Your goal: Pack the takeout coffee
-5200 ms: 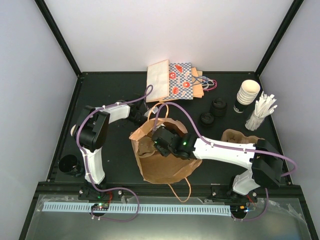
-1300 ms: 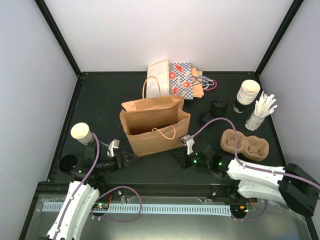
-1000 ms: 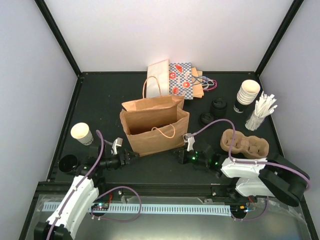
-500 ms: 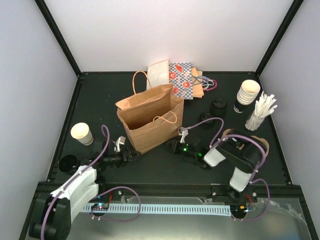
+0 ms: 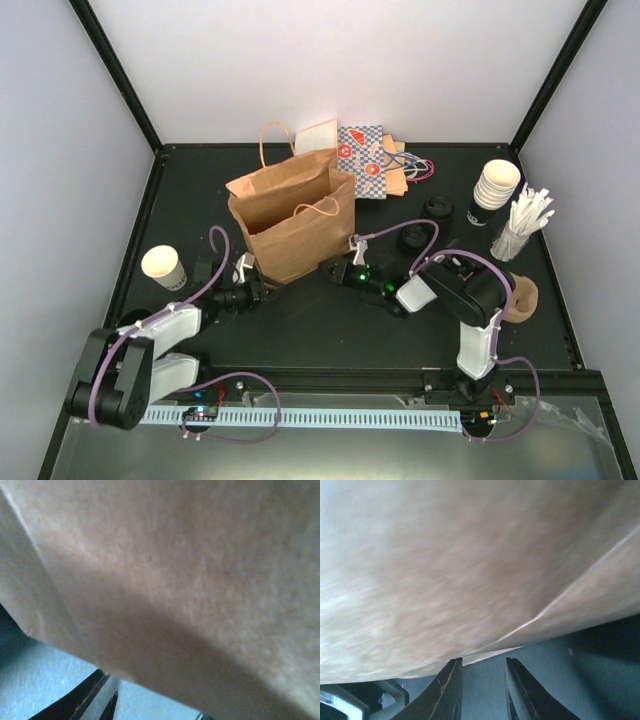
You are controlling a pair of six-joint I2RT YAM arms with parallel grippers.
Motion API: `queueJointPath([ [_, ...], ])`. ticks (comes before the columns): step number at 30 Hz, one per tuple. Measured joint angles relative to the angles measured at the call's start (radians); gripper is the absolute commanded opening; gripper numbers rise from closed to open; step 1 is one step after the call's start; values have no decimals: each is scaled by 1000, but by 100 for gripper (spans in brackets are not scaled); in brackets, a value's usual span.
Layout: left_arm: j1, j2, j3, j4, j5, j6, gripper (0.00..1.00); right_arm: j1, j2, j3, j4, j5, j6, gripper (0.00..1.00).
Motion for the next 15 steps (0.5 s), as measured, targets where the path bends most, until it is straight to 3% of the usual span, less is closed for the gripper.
queueJointPath([
  [9,0,131,78,72,-14,29,44,-75,-6,55,-68,-38,-37,30],
  [12,0,83,87,21,-50,56,46,-77,-60,-1,-107,-40,-56,35],
  [15,0,-60,104,-114,-106,94,50,-77,-177,-61,-183,-35,-94,36],
])
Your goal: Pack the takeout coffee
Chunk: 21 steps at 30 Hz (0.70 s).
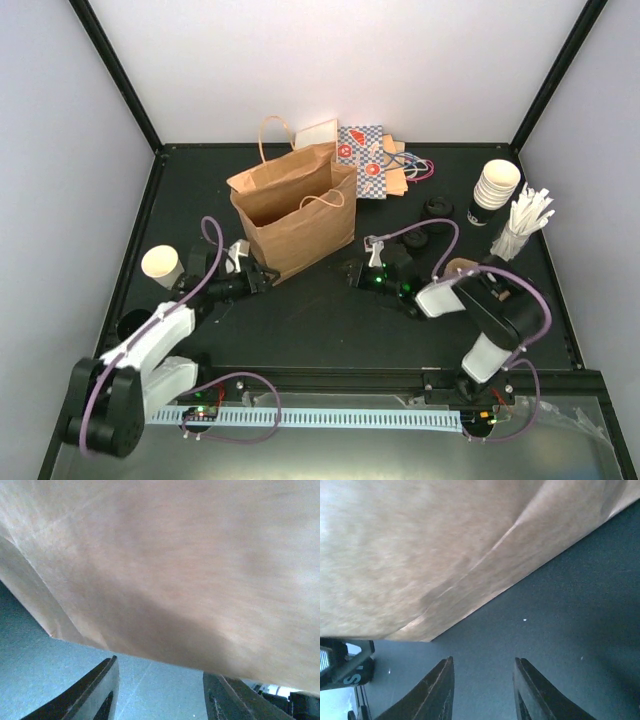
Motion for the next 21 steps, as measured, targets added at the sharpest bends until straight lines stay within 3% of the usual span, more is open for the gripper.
queueJointPath([
  [11,41,-328,214,-505,-233,84,65,-1,-436,-45,-425,69,-191,46],
  [21,244,-198,601,-830,-459,231,68,-1,-766,-43,-793,138,-344,78],
])
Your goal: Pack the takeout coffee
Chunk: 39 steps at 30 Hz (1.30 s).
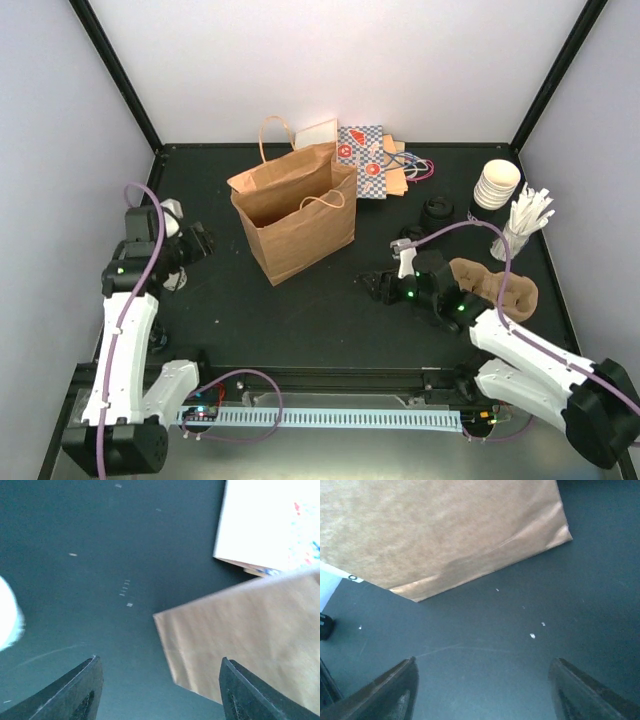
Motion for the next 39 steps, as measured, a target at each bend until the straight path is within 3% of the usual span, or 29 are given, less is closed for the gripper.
queueJointPath([
  [3,54,51,70,-63,-46,33,72,0,-58,14,-111,31,-34,86],
  [5,62,69,84,-89,-43,51,75,0,-81,35,-195,67,-51,99],
  [6,64,75,85,-102,-27,56,76,0,-90,53,-246,91,-61,100],
  [11,64,76,47,-109,115,72,85,0,-85,208,-473,245,-34,100],
  [17,64,-6,-151,-42,315,53,90,-5,66,540,-691,414,-20,100],
  [22,64,-90,-251,35,414,16,92,-125,182,757,-785,476,-67,99],
  [33,64,-30,-196,99,442,80,94,-500,425,1035,-937,443,-165,91],
  [39,64,-9,-150,106,403,158,97,-533,604,1176,-996,407,-182,90],
])
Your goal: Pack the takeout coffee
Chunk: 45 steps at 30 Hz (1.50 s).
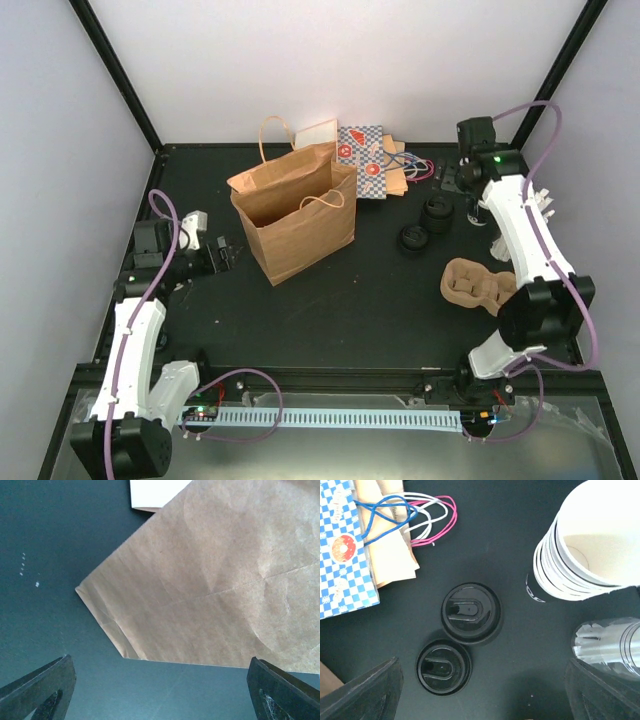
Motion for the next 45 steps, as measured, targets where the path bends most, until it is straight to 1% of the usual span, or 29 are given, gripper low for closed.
queueJointPath([
  [2,0,4,10,0,-19,22,97,-5,50,48,-24,2,-11,89],
  [4,0,8,23,0,-36,39,97,-23,96,96,-44,9,-24,86],
  [12,0,14,27,25,-70,66,97,-130,278,333,-139,49,-69,78],
  [14,0,14,26,30,-70,69,97,-142,309,368,-145,58,-83,72],
  [16,0,14,26,35,-70,69,97,-146,325,380,-149,60,-94,65],
  [19,0,14,26,43,-69,70,97,-148,356,404,-153,61,-110,62],
  [21,0,18,26,47,-69,70,97,-148,377,415,-152,61,-114,57],
  [30,0,32,26,48,-69,72,97,-151,410,403,-128,61,-142,53],
  [32,0,32,26,47,-69,72,97,-150,410,392,-115,62,-152,50],
  [36,-5,32,26,47,-69,72,97,-150,411,388,-103,68,-170,41],
  [38,-7,32,26,47,-69,72,97,-151,411,388,-94,70,-176,38],
  [45,-8,35,26,47,-71,72,97,-150,414,388,-76,75,-193,37],
])
